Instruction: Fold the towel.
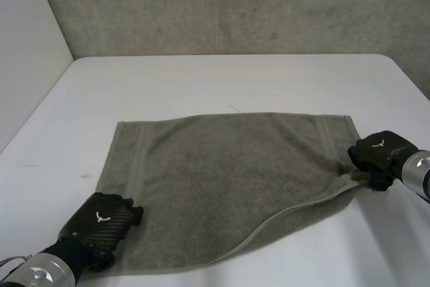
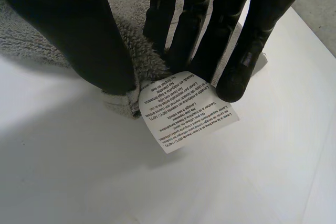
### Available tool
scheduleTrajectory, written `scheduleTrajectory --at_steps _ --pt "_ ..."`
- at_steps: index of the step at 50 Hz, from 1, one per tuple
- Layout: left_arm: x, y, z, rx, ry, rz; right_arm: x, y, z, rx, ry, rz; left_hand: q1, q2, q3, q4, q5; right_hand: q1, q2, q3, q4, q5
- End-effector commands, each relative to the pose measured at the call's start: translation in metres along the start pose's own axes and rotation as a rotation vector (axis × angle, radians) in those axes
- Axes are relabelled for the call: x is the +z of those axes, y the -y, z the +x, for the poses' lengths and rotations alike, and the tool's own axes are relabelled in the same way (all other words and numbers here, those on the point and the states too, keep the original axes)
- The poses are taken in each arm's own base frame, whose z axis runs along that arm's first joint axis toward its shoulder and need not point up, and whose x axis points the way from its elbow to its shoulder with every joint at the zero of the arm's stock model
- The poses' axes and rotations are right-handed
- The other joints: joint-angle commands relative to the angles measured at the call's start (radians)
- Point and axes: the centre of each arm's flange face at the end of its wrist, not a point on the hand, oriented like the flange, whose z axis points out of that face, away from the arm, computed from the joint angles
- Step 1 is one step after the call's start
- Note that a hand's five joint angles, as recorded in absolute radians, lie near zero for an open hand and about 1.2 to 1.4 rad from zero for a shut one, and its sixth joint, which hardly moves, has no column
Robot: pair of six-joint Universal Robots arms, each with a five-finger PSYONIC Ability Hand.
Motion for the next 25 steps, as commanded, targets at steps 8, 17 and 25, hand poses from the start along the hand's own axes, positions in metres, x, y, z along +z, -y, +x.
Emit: scheduleTrajectory --at_steps 8,17,25 --pt "0.004 -0.007 0.010 0.005 -0.040 -0.016 0.000 -0.001 -0.001 0.000 0.001 0.001 0.118 0.123 0.122 0.123 0.123 0.359 0.224 0.209 0.195 0.352" --pt "0.010 -0.009 0.011 0.014 -0.042 0.001 0.001 0.000 -0.001 -0.003 -0.002 0.006 0.215 0.220 0.219 0.219 0.220 0.359 0.224 0.209 0.195 0.352" --pt "0.013 -0.013 0.016 0.016 -0.063 -0.011 0.001 0.000 -0.001 -0.003 -0.002 0.006 0.218 0.223 0.222 0.222 0.223 0.359 0.224 0.209 0.195 0.352"
